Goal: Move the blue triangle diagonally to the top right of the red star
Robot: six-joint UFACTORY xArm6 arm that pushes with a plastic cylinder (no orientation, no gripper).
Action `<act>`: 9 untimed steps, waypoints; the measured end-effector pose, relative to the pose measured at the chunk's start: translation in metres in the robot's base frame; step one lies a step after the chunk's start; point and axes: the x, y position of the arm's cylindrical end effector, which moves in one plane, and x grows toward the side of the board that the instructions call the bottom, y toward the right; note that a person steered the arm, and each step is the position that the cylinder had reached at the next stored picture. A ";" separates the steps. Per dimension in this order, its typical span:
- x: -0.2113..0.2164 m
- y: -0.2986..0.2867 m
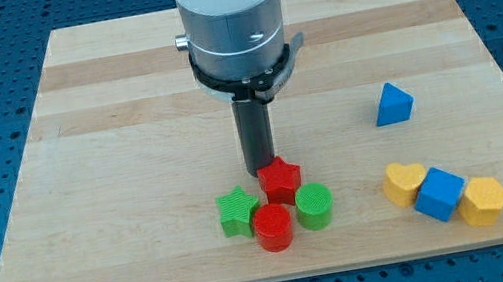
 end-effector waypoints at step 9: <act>-0.013 0.137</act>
